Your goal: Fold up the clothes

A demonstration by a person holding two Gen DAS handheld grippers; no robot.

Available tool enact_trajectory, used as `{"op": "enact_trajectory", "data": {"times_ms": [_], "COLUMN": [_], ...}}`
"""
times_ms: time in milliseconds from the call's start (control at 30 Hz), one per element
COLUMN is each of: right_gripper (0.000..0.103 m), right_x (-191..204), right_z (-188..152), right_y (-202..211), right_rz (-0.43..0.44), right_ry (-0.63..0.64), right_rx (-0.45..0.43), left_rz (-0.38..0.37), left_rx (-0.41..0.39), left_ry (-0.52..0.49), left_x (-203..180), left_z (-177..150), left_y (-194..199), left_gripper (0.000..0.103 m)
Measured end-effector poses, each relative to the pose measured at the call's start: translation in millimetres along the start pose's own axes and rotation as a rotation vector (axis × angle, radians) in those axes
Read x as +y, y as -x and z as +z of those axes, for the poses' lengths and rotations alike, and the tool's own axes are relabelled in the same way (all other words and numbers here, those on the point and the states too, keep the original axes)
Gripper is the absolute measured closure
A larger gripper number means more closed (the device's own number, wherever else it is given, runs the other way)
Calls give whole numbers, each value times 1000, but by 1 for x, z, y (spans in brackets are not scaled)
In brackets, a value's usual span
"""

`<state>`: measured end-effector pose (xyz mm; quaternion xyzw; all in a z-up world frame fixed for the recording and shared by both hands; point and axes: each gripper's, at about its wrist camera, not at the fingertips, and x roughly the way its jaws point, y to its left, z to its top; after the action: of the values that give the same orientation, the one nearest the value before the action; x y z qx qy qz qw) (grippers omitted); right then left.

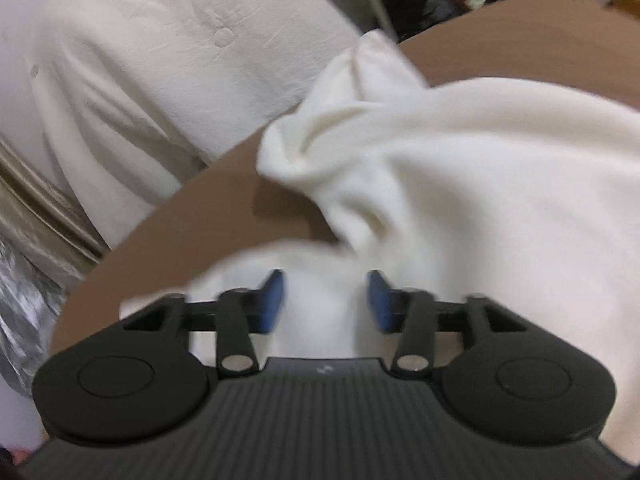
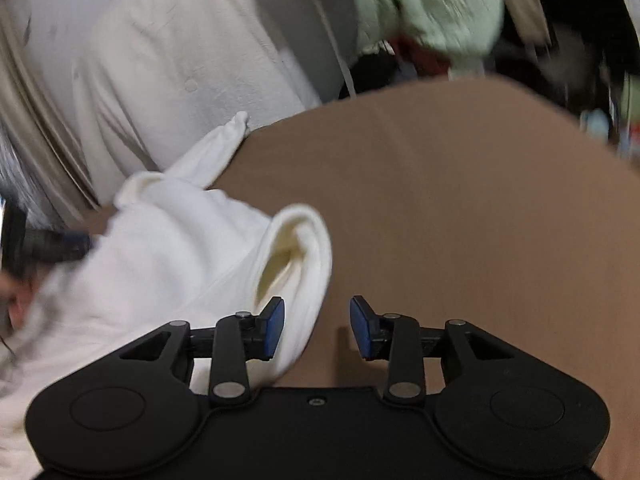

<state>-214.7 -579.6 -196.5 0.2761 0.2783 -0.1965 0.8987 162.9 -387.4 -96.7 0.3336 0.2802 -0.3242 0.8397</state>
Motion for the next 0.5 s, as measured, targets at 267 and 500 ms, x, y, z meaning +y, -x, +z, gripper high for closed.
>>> {"op": "enact_trajectory", "data": {"times_ms": [267, 500], "right_gripper": [61, 47], "right_x": [33, 49], "right_z": [-84, -69], "right_y": [29, 1], "right_rz": [186, 120], "right_ry": [90, 133], "right_rx": [112, 49], "left_rz": [-205, -338], "left_rx": [-27, 19], "left_ry": [280, 245], "left_x": [-27, -78], "left_z": [-106, -154], "left_y": [142, 169], "left_gripper": [45, 42]}}
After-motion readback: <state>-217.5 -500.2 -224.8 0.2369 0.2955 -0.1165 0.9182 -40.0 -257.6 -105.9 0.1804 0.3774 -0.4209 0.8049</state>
